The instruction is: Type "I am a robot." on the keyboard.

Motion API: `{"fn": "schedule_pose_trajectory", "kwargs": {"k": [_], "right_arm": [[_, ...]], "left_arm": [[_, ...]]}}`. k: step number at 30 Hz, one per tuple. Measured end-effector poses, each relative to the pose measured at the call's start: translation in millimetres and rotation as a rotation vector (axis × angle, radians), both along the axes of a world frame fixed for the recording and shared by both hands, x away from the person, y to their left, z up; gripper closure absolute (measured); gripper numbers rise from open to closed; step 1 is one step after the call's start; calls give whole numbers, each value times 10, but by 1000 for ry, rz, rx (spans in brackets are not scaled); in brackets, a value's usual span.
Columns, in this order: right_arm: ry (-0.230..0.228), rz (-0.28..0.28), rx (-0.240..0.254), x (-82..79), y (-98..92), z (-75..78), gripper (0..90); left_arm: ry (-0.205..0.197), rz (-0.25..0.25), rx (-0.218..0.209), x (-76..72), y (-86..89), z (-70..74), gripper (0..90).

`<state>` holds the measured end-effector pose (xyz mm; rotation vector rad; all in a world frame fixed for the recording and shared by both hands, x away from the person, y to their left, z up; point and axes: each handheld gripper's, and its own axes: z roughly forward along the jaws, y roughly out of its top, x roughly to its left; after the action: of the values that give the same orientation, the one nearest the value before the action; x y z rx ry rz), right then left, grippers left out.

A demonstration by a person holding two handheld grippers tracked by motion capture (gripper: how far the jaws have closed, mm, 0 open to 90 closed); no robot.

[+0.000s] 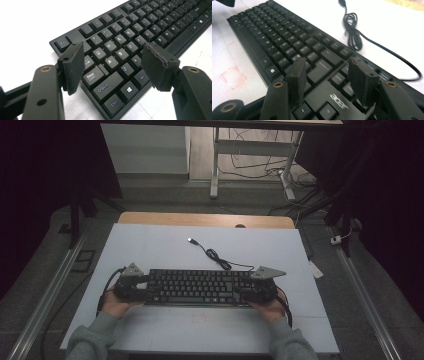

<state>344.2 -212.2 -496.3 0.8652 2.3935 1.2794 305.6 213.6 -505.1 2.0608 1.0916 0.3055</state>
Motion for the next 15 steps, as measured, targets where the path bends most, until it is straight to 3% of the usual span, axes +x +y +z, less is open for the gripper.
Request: {"fn": "schedule_pose_trajectory", "kwargs": {"k": [6, 15], "right_arm": [[-6, -17, 10, -3, -98, 7, 496], [-9, -7, 3, -5, -89, -2, 496]], "left_arm": [[-1, 1, -1, 4, -1, 0, 354], [-3, 1, -17, 10, -20, 4, 353]]}}
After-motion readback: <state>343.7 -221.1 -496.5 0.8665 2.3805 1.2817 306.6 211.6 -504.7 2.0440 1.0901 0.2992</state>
